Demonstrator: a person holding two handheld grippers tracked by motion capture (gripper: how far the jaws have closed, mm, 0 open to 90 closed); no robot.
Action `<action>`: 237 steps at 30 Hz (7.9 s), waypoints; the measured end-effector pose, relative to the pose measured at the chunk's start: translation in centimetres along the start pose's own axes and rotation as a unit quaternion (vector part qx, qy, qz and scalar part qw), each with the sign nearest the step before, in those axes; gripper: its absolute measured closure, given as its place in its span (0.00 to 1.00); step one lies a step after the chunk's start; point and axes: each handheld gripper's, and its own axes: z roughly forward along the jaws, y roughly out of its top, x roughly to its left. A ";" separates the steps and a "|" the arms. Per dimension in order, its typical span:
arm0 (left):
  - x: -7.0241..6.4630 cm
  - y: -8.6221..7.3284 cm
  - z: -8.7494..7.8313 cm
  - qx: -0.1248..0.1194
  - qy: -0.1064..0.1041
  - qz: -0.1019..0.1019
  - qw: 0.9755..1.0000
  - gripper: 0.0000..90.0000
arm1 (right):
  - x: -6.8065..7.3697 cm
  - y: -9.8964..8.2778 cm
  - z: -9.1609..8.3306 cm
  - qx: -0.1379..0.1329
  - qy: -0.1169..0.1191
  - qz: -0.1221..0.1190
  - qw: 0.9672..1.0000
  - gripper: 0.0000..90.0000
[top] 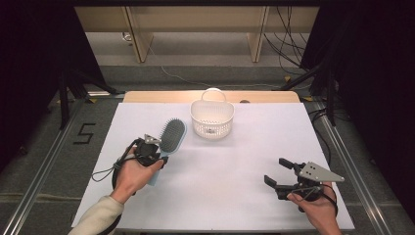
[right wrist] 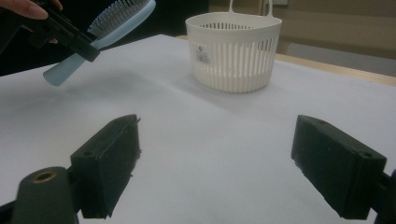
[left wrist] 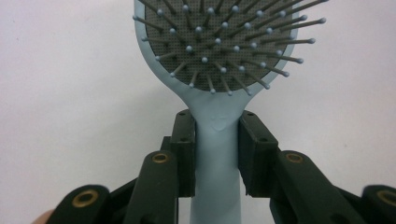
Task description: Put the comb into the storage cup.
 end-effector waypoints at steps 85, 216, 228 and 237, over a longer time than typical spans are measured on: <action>0.2 1.8 -0.6 -0.214 0.006 0.036 0.976 0.78 | 0.0 0.0 0.0 0.001 -0.008 -0.001 1.000 0.18; -0.9 7.5 -0.4 -0.278 -0.037 0.070 0.957 0.78 | -0.1 -0.2 -0.1 0.001 -0.006 0.005 1.000 0.18; -1.3 8.0 -0.5 -0.283 -0.043 0.072 0.955 0.78 | -0.1 -0.2 -0.1 0.000 -0.006 0.004 1.000 0.18; -1.5 8.3 -0.4 -0.285 -0.046 0.072 0.955 0.78 | -0.1 -0.2 -0.1 0.000 -0.005 0.005 1.000 0.18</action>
